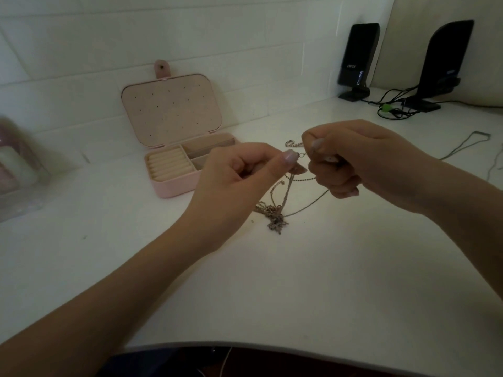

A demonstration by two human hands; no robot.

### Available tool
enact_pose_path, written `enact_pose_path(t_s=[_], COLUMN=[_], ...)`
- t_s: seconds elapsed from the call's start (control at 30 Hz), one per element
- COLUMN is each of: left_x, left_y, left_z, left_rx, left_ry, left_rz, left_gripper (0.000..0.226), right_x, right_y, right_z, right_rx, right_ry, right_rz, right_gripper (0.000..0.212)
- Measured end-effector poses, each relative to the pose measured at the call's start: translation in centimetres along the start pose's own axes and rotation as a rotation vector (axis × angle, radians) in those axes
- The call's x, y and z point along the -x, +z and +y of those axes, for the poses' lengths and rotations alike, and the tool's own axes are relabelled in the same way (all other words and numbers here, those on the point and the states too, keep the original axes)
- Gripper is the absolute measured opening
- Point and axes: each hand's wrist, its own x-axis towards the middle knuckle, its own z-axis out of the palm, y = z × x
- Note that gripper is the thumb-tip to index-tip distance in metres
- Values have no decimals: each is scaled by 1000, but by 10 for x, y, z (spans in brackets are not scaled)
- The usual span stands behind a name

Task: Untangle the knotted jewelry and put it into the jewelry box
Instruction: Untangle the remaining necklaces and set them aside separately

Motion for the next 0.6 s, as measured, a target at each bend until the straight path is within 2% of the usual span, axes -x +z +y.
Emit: enact_pose_path(t_s=[0.27, 0.4, 0.6], left_x=[-1, -2, -3], left_y=[-2, -2, -3], left_z=[-3, -1, -1], left_rx=[127, 270, 406], left_ry=[-183, -299, -431], left_rz=[-49, -161, -232], left_gripper=[32, 35, 34], right_x=[0, 0, -2], right_y=[-1, -2, 0], right_z=[2, 3, 4], right_rx=[2, 46, 211], right_ry=[23, 22, -7], right_rz=[-18, -7, 92], right_gripper=[25, 26, 41])
